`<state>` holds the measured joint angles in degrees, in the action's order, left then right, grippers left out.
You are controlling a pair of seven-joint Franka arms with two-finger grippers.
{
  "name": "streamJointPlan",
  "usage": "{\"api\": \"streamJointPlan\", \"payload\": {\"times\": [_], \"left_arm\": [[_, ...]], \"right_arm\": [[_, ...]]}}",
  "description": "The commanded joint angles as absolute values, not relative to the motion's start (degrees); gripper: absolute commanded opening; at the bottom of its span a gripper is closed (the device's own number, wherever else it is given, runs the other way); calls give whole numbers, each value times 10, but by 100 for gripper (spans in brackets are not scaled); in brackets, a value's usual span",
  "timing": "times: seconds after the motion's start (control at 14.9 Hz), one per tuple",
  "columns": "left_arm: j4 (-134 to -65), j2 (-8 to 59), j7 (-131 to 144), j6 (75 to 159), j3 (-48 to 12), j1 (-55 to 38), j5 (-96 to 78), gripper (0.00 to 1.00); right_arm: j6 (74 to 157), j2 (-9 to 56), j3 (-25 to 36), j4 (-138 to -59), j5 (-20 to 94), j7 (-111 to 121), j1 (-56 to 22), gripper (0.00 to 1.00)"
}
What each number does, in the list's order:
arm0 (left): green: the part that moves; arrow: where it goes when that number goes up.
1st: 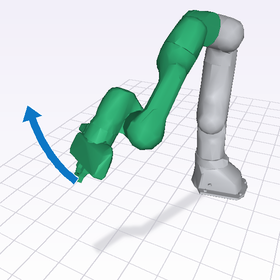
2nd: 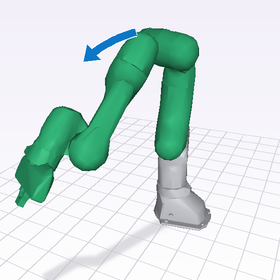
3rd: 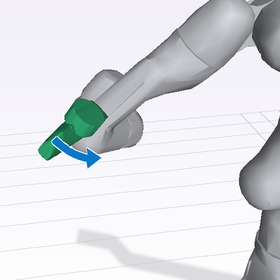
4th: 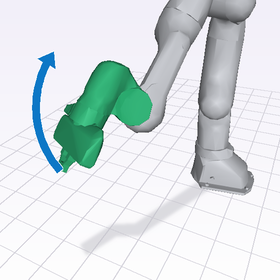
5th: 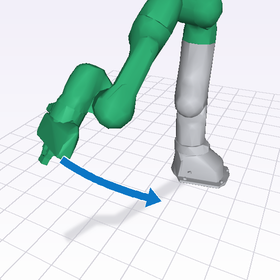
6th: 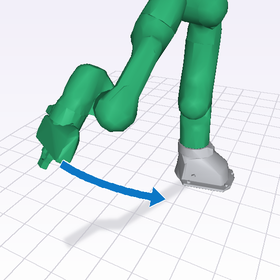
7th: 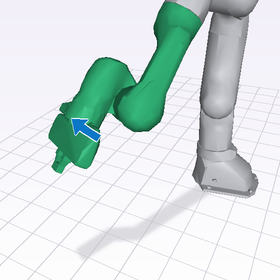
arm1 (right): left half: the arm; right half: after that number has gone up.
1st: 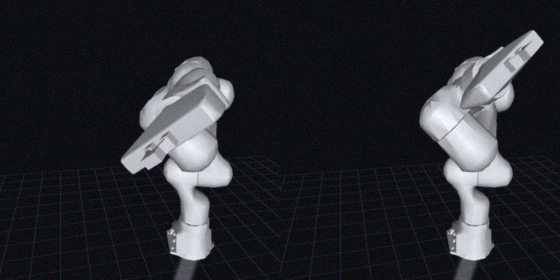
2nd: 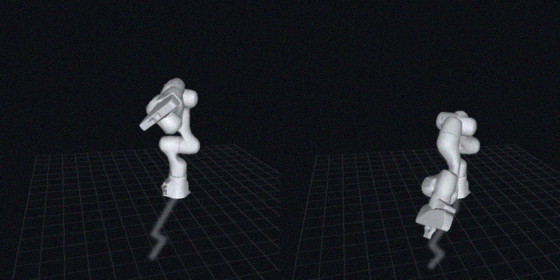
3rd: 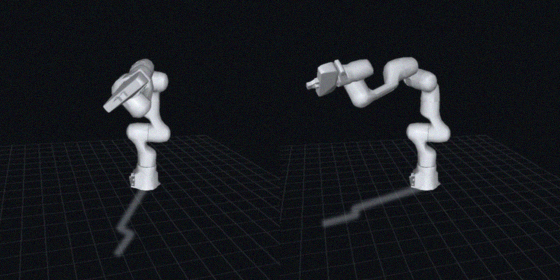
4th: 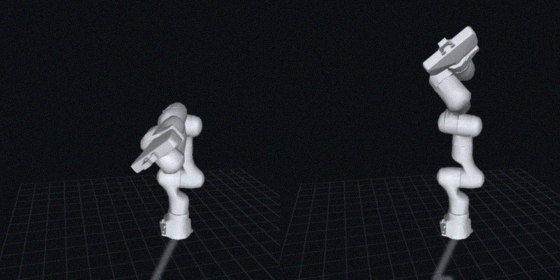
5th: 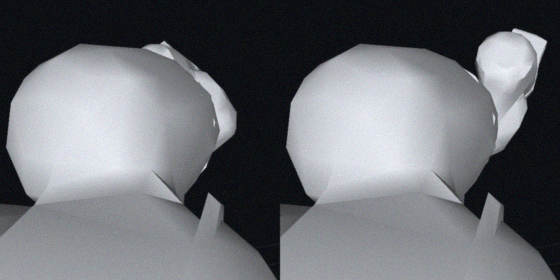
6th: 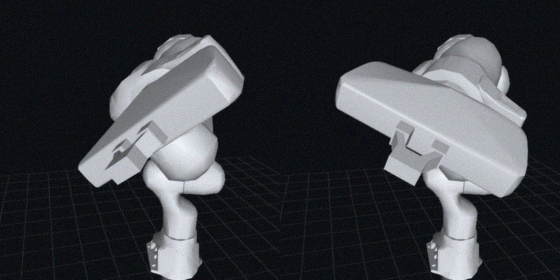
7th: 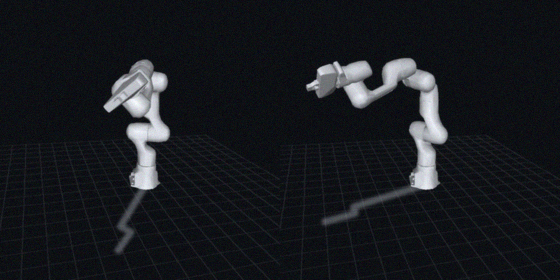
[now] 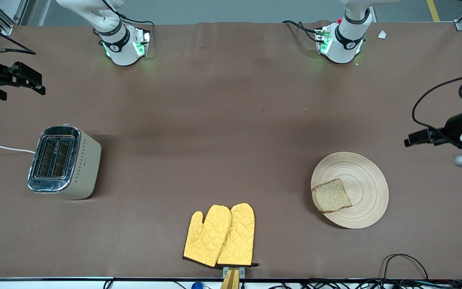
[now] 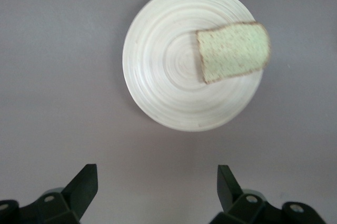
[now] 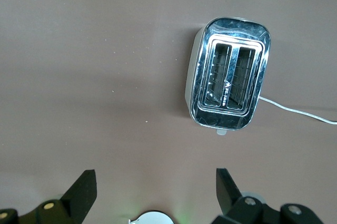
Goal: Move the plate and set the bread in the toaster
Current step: 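Move the left gripper down beside the wooden plate rim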
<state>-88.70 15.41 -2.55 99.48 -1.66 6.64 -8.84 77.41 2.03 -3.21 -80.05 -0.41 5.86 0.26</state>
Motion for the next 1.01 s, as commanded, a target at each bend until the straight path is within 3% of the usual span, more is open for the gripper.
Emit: {"api": "streamJointPlan", "payload": {"times": [0.0,0.54,0.94], "left_arm": [[-878,212,-41,1033,-16,98,-169,100],[-876,361,-78,1133,-16,141,-374,100],[-875,430,-202,1135,-16,197,-442,86]], "right_arm": [[772,7,-33,-809,3,58,4,100],[754,-17,-26,-805,2,56,7,100],[769,-11,-21,-804,0,58,82,100]]}}
